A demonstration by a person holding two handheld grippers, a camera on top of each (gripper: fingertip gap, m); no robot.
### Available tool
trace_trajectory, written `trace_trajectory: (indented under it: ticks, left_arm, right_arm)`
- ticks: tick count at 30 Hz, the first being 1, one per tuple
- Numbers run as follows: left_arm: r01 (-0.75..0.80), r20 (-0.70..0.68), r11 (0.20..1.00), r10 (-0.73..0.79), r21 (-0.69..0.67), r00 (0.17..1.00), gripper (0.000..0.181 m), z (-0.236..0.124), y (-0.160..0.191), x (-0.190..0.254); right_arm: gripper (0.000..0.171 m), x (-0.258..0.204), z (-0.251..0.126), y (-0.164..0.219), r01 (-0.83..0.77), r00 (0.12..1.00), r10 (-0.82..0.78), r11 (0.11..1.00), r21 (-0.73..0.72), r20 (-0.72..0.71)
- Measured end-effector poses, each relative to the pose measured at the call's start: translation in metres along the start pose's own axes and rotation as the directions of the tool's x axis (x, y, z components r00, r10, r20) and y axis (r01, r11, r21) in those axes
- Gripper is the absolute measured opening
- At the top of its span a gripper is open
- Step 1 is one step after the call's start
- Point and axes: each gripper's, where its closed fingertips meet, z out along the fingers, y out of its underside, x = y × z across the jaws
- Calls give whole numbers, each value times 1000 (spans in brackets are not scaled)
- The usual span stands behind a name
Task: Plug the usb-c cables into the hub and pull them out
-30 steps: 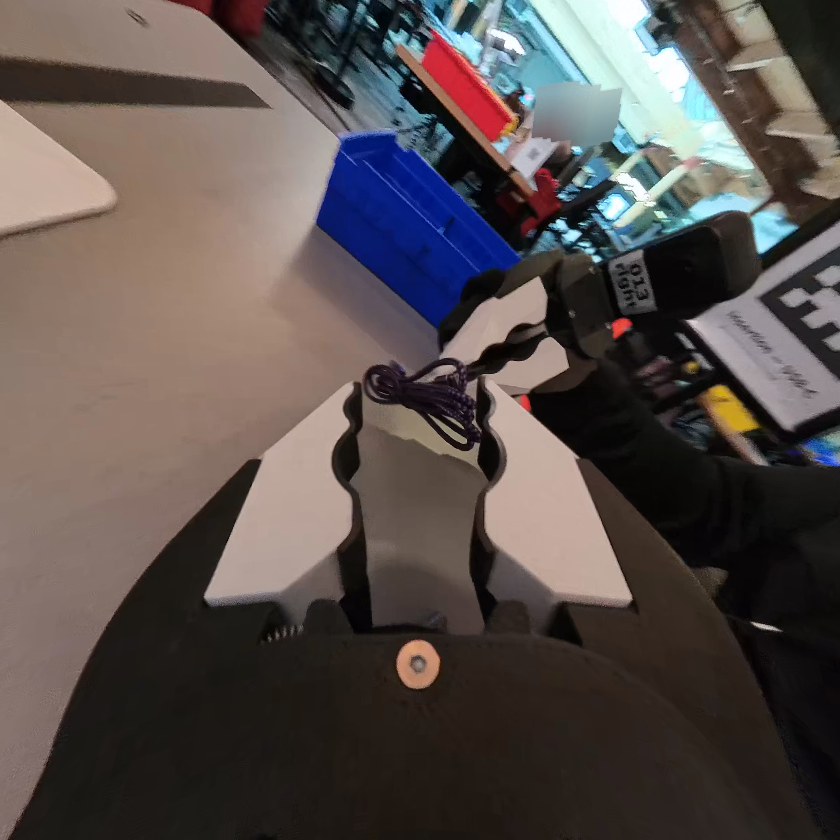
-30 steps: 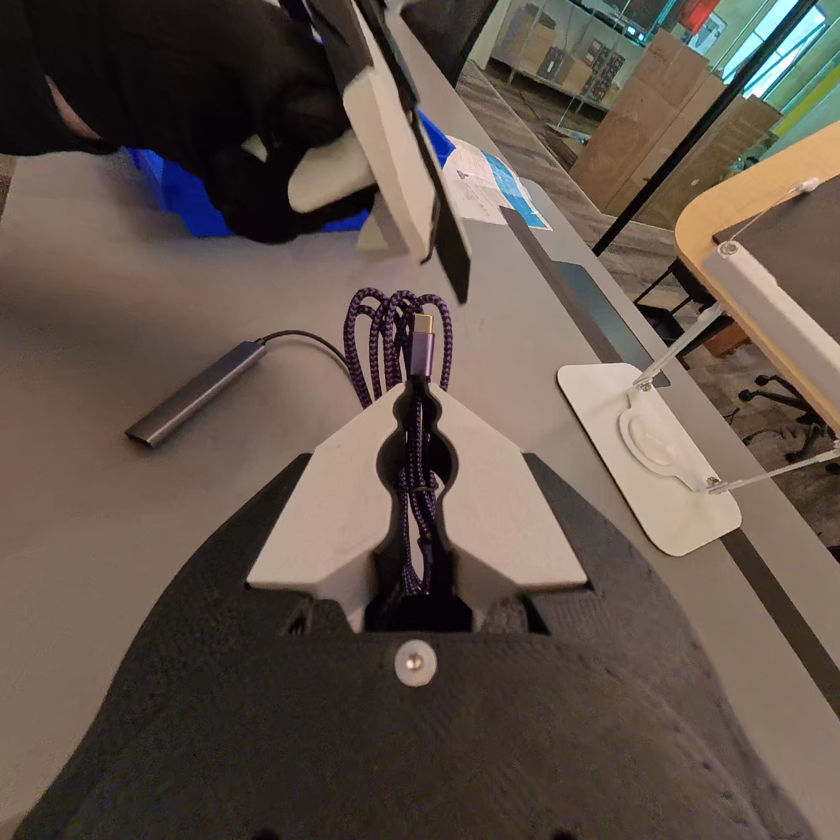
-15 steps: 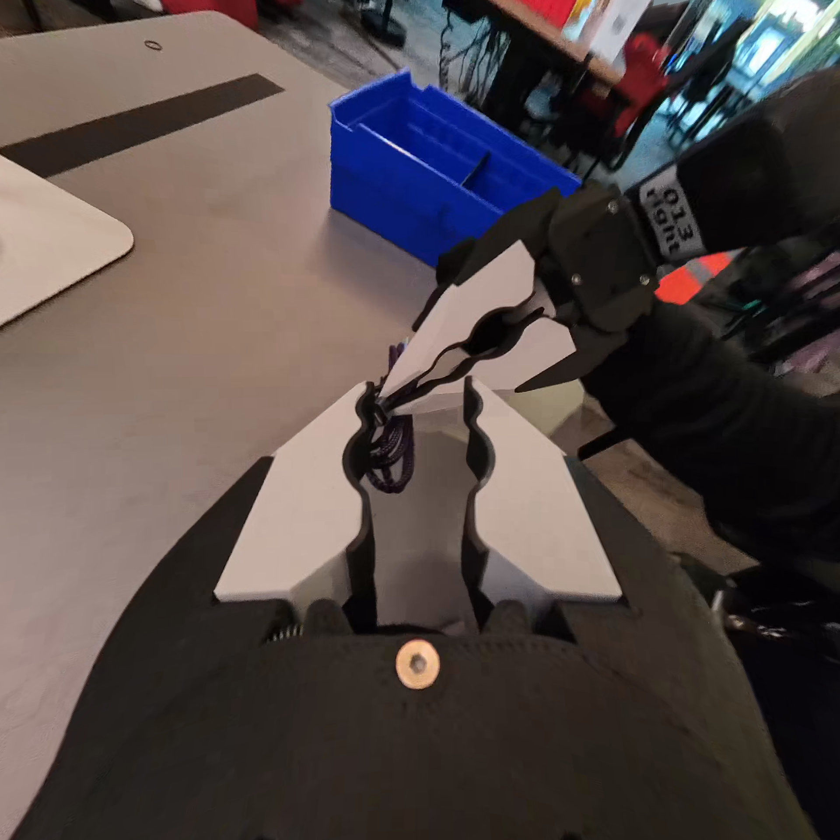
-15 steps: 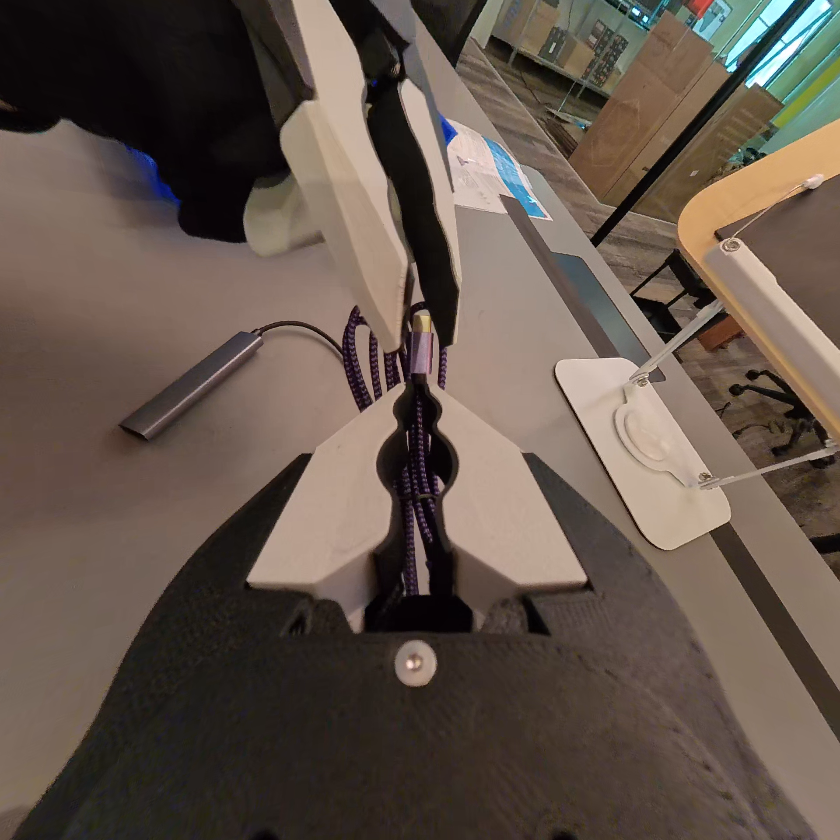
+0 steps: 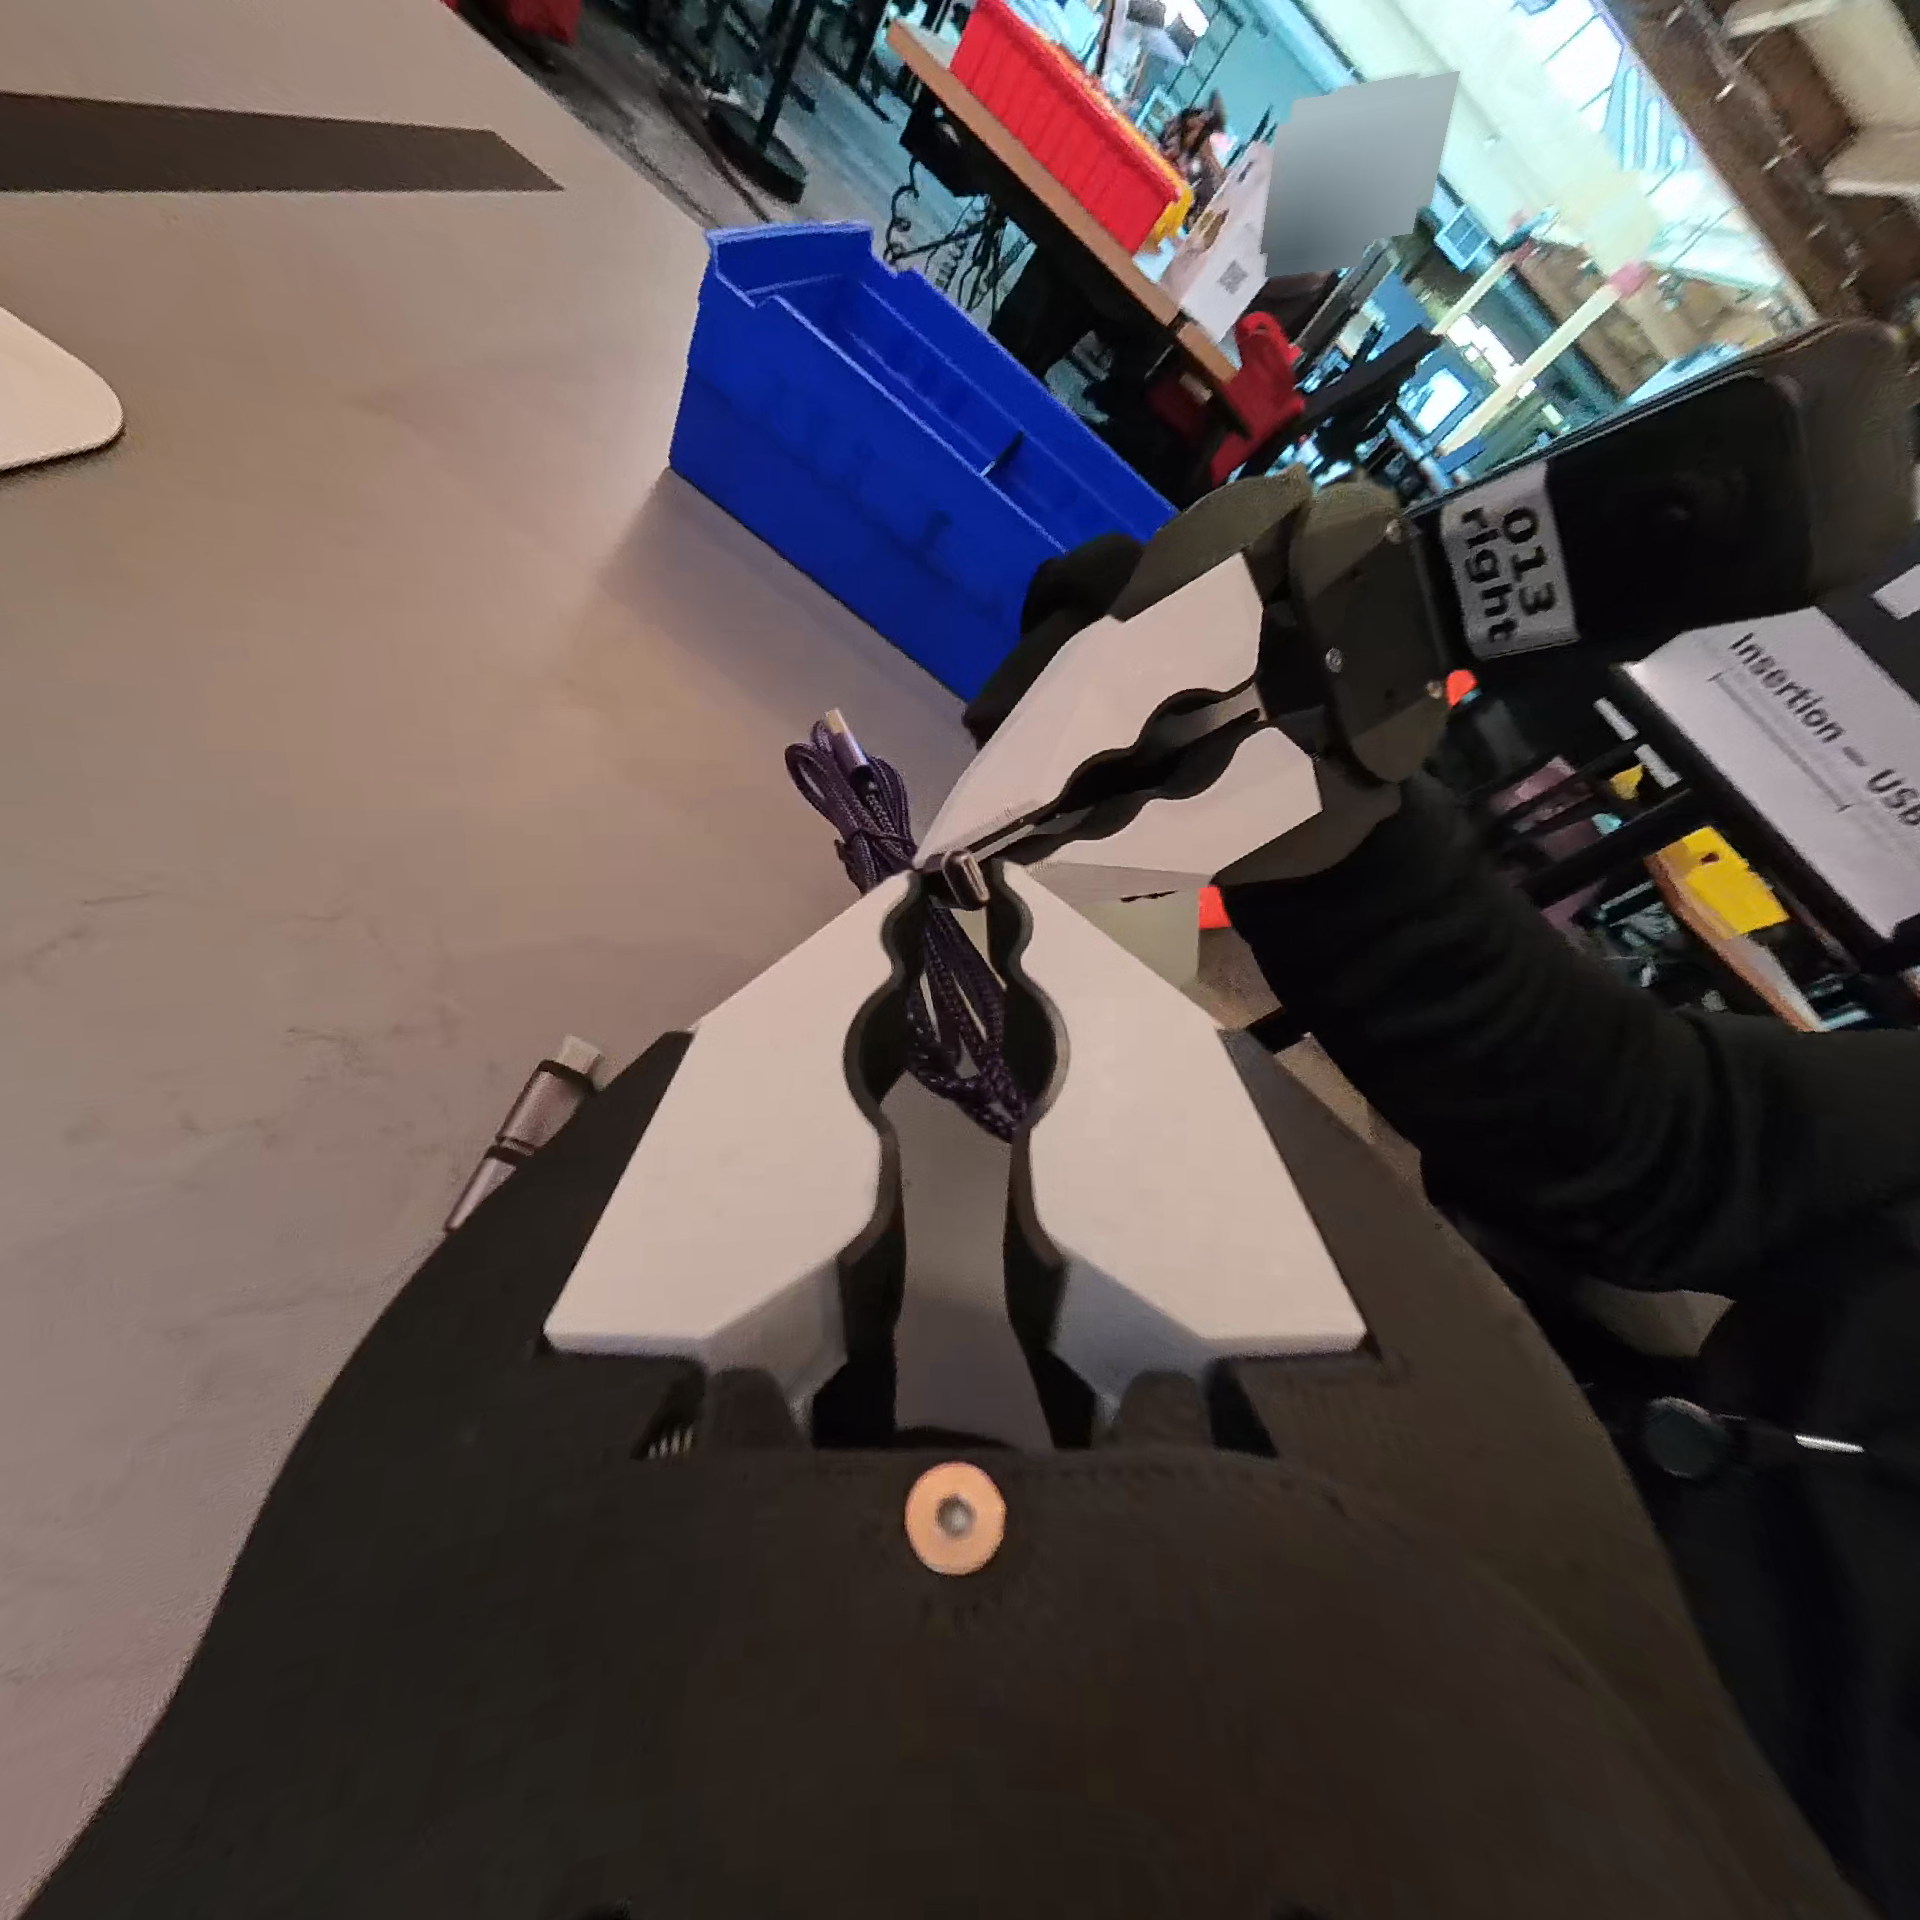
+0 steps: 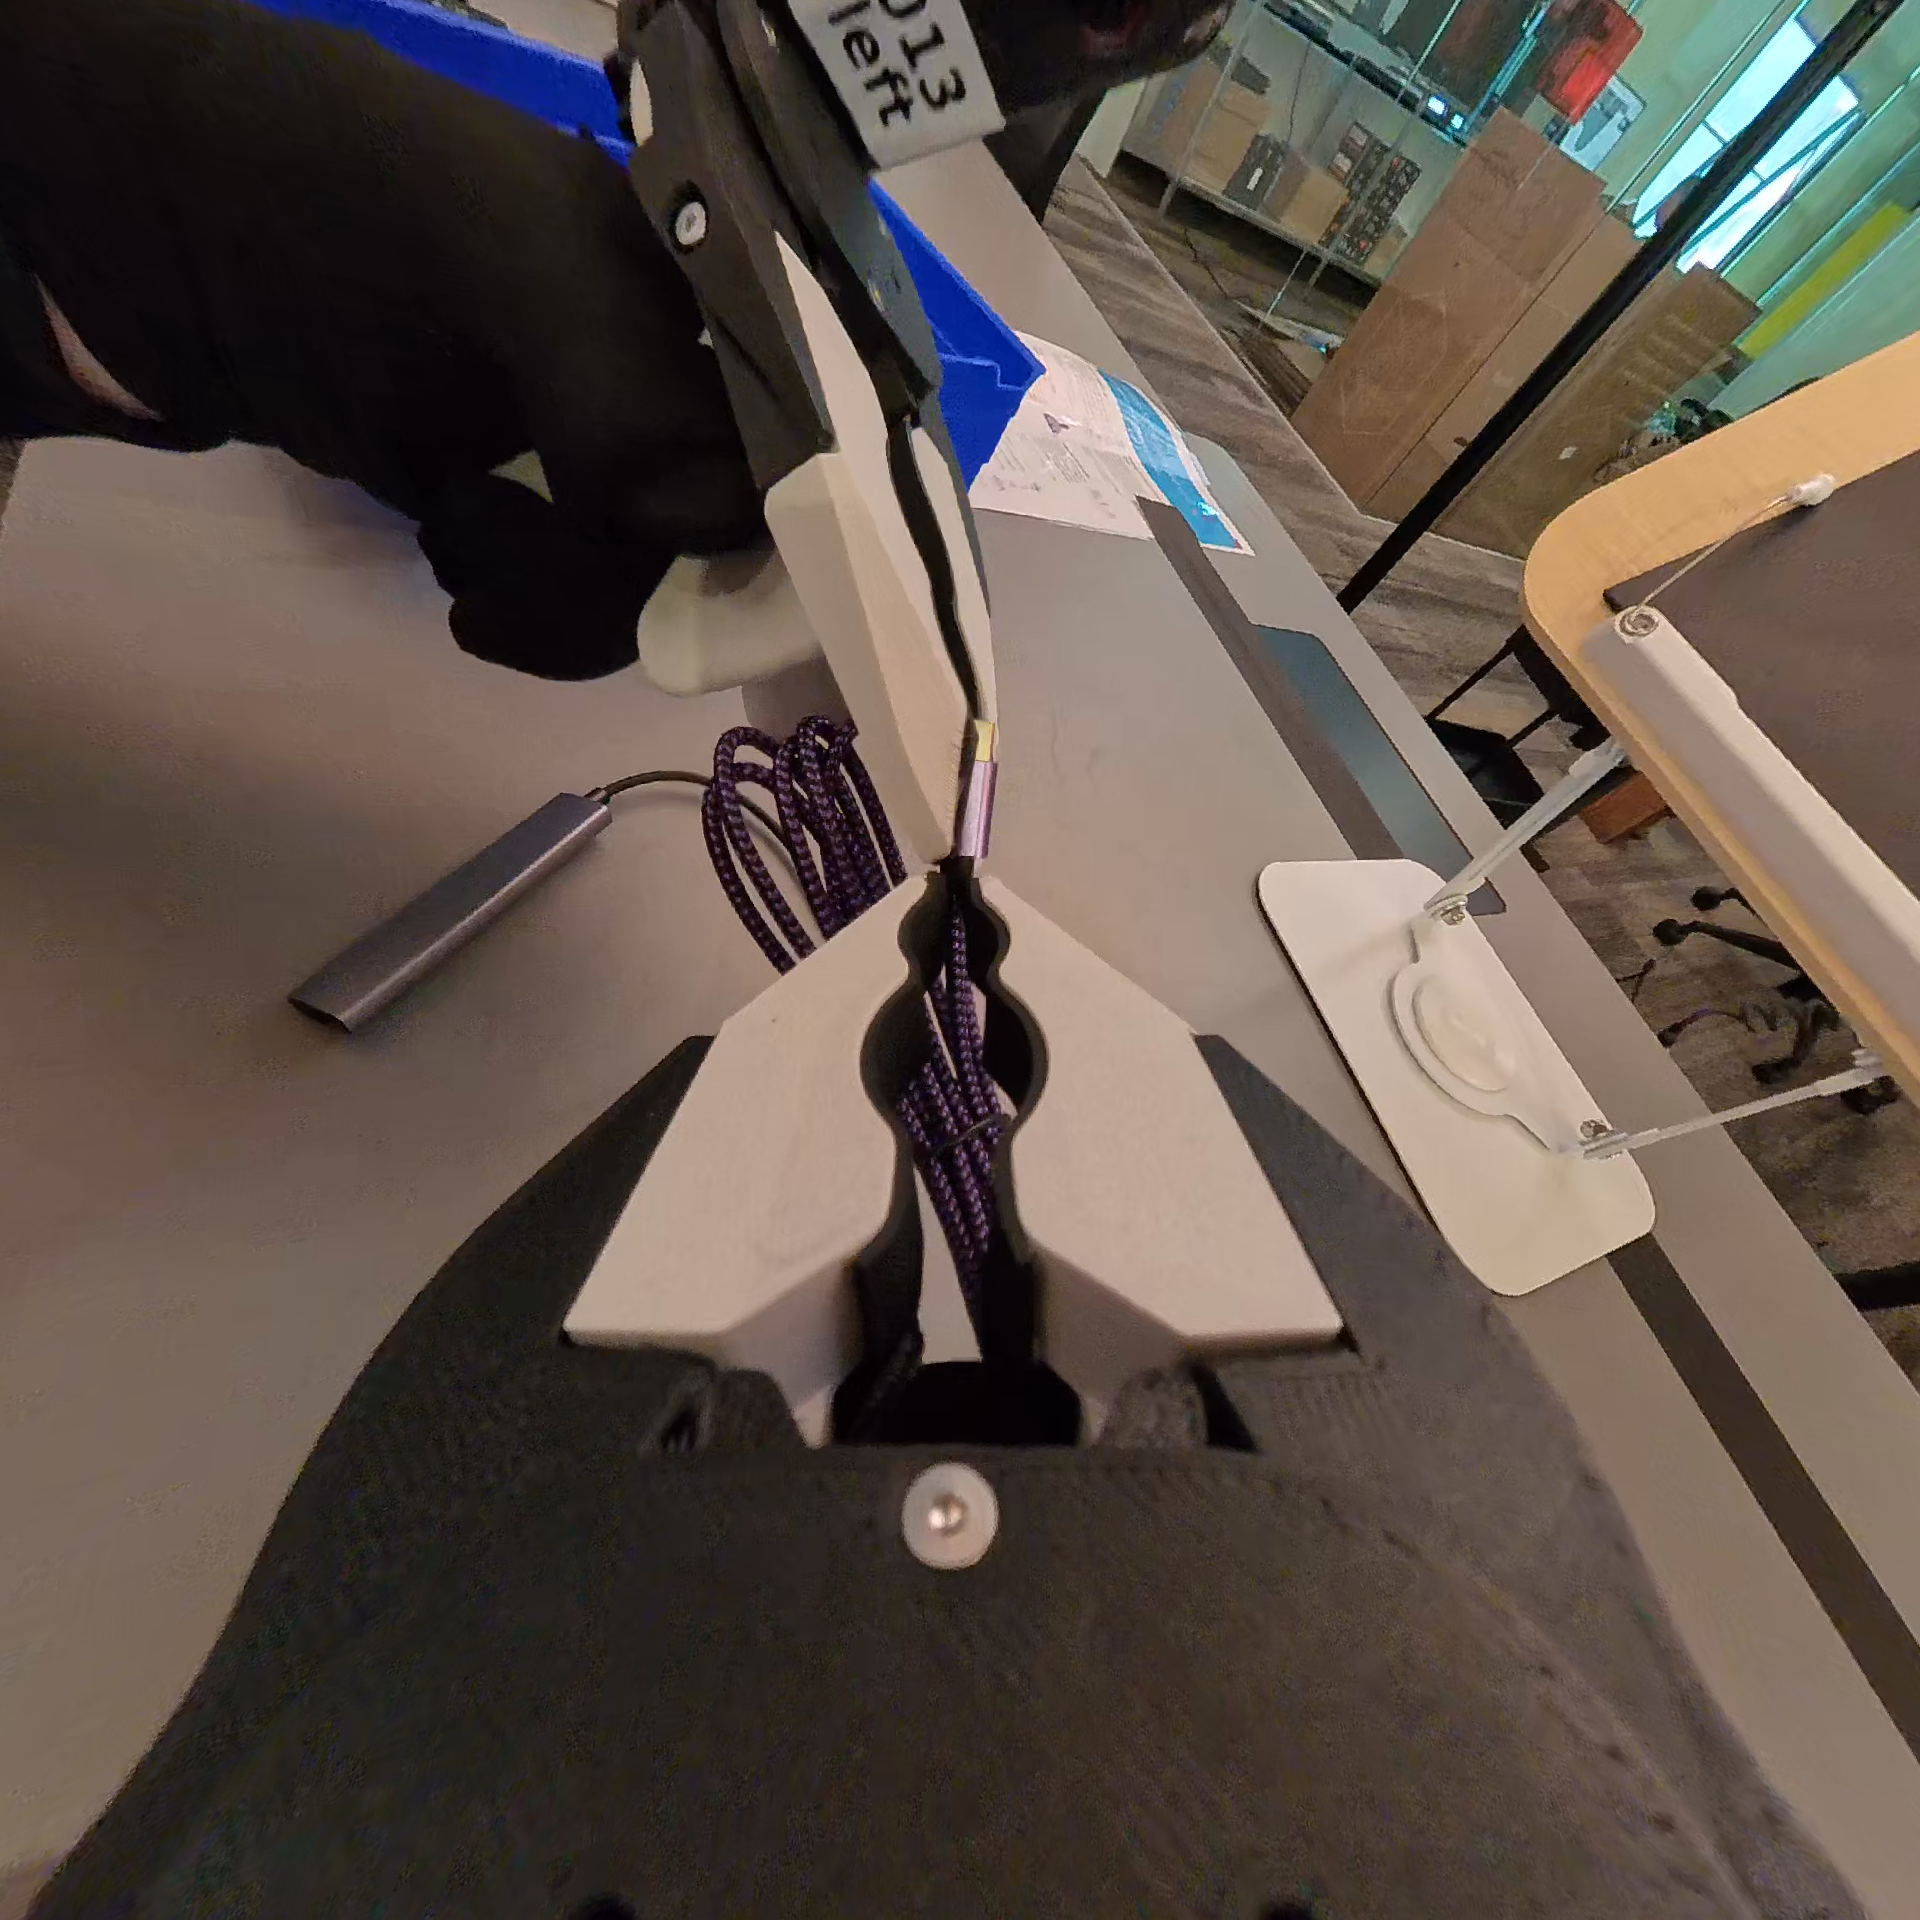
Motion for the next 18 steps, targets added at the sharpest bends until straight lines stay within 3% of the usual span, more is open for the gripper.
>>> trace_trajectory:
  ticks: [8, 12, 18]
  left_arm:
    - [118, -228, 983, -85, 138, 970, 3, -20, -17, 20]
    - [184, -356, 962, -103, 202, 929, 3, -31, -24, 36]
    - [268, -502, 921, -95, 284, 859, 3, -50, -29, 50]
  right_arm:
    - [0, -1, -8, -35, 38, 999, -35, 991, 132, -23]
    - [25, -1, -10, -62, 134, 989, -119, 975, 180, -89]
    - [16, -12, -1, -86, 302, 947, -280, 942, 144, -159]
